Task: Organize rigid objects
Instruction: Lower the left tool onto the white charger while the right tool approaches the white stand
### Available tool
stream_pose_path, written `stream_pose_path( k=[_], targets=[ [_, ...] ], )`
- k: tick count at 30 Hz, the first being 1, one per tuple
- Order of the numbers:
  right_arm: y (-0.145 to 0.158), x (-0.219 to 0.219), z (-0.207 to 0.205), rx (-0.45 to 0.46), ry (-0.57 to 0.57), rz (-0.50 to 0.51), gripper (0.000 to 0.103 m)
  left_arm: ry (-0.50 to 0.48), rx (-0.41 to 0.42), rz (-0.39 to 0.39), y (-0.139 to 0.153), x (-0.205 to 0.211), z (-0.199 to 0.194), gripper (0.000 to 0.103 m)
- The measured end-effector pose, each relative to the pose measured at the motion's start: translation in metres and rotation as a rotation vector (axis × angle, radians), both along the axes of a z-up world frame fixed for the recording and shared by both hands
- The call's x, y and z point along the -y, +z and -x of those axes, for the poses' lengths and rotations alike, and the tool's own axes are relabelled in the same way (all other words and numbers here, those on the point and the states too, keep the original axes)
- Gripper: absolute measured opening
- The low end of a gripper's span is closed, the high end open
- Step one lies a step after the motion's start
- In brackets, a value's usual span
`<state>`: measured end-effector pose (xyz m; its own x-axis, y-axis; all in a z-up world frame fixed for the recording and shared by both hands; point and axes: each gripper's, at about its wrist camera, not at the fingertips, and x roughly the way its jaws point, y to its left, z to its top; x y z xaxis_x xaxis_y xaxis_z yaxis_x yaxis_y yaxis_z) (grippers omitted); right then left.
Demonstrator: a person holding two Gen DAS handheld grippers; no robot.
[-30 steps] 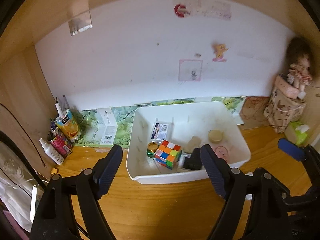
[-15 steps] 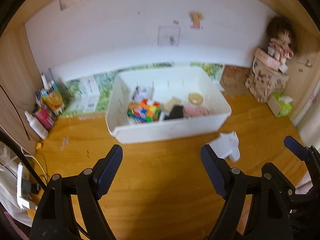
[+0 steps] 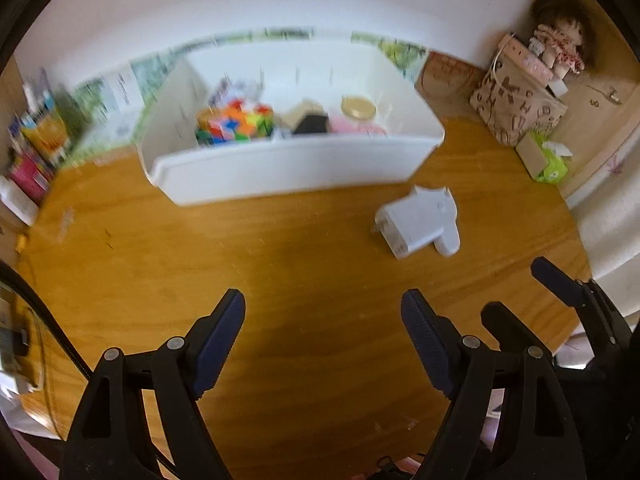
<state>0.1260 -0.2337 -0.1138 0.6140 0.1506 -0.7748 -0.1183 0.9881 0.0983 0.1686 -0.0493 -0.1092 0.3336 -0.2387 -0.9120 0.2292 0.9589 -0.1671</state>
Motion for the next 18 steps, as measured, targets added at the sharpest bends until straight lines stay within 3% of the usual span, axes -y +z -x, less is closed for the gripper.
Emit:
stream_pose_path(
  k=[9,14,18],
  targets=[
    [-0.029,0.016,-0.015,-0.147,0.045,0.149,0.081,-0.032,-0.22,0.11,-0.044,0.014,-0.029,0.083],
    [-0.038,0.023,-0.019,-0.198,0.162,0.224,0.081,-0.052,-0.281,0.085,-0.059,0.034,-0.029,0.083],
    [-0.041,0.033,-0.024,-0.209,0.27,0.26,0.081,-0.005,-0.299,0.086,-0.061,0.052,-0.031,0.083]
  ],
)
